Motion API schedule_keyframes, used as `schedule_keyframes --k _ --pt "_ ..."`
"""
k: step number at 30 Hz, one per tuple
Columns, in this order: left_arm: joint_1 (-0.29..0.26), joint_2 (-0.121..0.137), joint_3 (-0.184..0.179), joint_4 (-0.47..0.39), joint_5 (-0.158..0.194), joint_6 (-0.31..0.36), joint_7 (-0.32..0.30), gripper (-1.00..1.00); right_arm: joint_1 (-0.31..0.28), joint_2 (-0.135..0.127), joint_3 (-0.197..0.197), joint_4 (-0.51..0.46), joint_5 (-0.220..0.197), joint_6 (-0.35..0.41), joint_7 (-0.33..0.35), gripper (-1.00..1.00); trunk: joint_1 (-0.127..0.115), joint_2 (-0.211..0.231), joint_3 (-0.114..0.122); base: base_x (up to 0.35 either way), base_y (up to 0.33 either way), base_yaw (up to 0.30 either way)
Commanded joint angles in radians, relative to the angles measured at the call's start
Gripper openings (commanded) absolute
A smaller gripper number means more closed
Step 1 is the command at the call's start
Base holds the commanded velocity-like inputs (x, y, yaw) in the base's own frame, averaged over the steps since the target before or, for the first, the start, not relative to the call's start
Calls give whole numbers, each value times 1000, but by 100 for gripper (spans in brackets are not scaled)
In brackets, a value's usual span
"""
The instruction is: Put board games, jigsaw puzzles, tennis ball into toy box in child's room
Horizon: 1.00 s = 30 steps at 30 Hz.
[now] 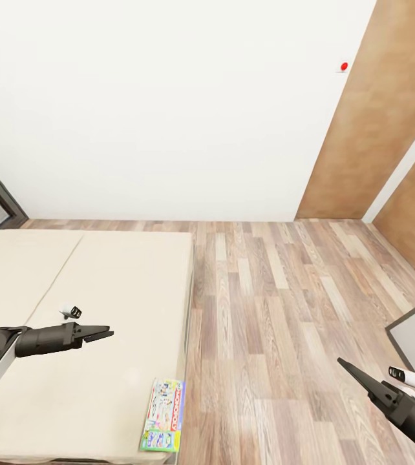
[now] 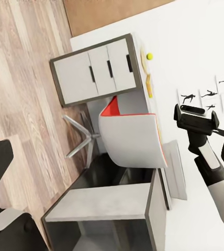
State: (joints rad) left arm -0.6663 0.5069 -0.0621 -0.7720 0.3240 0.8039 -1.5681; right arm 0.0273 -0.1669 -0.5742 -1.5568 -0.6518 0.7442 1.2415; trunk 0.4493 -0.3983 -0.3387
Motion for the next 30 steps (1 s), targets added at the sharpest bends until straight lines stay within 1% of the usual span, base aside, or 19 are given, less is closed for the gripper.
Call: schedule_keyframes --k 1,30 --pt "-1 1 -5 0 4 11 -3 100 0 0 0 -1 -6 7 -1 100 1 -2 0 0 0 0" --pt "-1 0 -6 0 3 11 -3 100 0 0 -3 0 -6 7 -2 100 1 -2 47 0 0 0"
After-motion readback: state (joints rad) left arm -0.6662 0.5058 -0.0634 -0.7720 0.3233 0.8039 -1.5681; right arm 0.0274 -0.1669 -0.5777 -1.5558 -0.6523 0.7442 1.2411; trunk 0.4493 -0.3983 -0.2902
